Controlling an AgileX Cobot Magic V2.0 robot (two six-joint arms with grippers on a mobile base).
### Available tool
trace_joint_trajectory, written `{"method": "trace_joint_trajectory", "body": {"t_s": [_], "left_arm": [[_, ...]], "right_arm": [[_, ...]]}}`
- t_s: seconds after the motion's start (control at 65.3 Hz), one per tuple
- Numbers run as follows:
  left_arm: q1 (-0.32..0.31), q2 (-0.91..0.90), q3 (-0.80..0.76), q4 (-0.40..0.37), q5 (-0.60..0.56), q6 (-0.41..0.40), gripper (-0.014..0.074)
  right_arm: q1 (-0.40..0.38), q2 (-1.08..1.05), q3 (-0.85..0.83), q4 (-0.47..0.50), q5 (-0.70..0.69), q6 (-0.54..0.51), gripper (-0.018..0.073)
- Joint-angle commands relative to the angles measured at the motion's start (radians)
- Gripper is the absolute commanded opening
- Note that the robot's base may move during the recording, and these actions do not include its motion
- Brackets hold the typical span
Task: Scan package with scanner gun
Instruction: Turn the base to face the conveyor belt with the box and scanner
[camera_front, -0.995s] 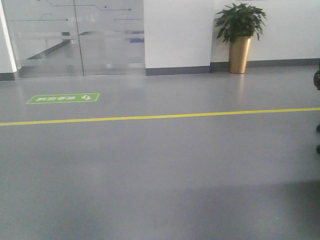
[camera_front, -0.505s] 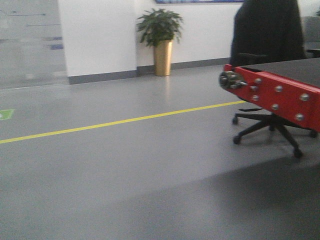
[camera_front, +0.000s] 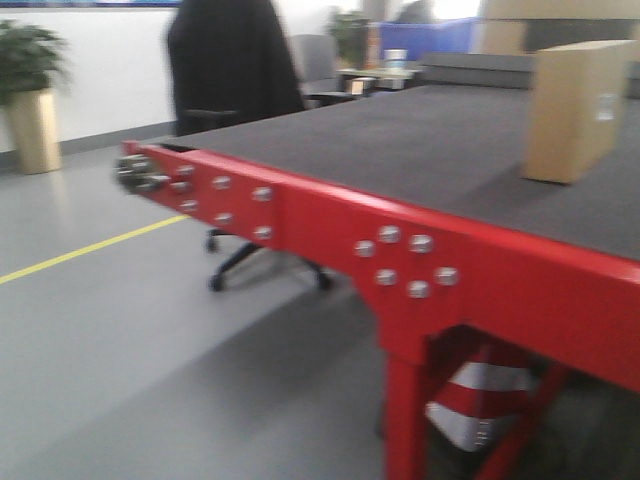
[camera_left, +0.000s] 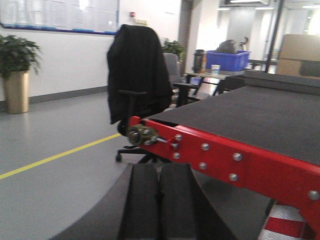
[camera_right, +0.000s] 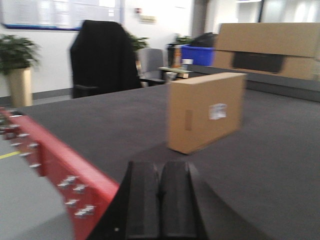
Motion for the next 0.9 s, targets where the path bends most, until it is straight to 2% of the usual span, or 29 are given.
{"method": "trace_joint_trajectory", "body": {"t_s": [0.0,0.888], "left_arm": [[-0.004,-0.003,-0.001,-0.005,-0.018,0.004,-0.0111],[-0.004,-0.003,-0.001,-0.005,-0.018,0.004,-0.0111]], "right_arm": [[-0.002,-0.004,0.000,0.001,-0.022,0.000,-0.0162],[-0.002,-0.004,0.000,0.001,-0.022,0.000,-0.0162]]}}
